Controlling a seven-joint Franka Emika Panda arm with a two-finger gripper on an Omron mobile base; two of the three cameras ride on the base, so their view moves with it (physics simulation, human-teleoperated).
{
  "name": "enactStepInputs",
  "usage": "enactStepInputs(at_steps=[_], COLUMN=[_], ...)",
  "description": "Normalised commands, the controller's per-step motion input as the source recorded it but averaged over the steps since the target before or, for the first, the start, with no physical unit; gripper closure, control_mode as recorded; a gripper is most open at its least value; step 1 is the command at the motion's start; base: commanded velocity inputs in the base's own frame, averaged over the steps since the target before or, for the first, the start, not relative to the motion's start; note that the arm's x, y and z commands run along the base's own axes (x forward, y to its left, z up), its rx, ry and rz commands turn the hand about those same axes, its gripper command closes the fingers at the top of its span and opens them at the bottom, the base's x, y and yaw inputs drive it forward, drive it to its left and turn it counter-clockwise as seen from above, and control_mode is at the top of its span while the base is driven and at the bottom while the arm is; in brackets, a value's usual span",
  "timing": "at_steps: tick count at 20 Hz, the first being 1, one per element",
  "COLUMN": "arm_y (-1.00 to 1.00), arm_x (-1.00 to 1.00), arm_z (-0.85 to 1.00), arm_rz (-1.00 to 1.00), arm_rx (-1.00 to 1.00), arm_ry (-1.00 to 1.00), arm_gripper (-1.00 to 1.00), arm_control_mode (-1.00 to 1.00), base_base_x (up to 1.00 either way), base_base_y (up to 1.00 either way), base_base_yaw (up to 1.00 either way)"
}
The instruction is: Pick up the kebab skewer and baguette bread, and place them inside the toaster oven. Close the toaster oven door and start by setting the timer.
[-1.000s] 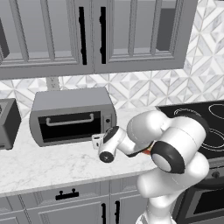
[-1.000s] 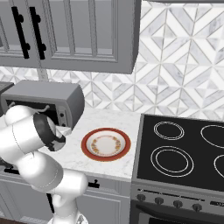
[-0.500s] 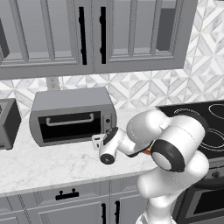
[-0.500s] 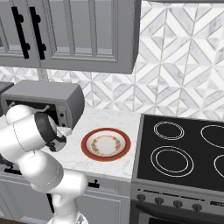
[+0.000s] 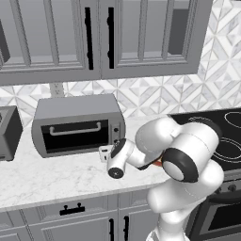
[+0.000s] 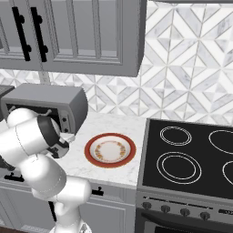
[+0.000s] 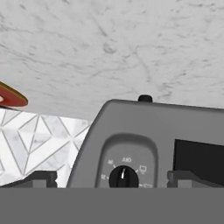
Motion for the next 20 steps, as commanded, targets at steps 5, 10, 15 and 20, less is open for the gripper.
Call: enactStepInputs(at_steps=[5,10,15,20], arm_y=[0.00,0.00,0.00,0.02], arm_x=[0.12,0.16,0.01,0.03], arm_z=[0.00,0.00,-0.01,0.00], arm_rz=[0.01,0.01,0.01,0.01], arm_rx=[0.00,0.00,0.00,0.00], arm_ry=[-0.03,0.00,0.00,0.00], arm_gripper=[-1.00,-1.00,-1.00,-1.00], arm_control_mode=[-1.00,-1.00,-1.00,-1.00], base_base_x=[0.00,0.00,0.00,0.00], base_base_y=[0.00,0.00,0.00,0.00], base_base_yaw=[0.00,0.00,0.00,0.00])
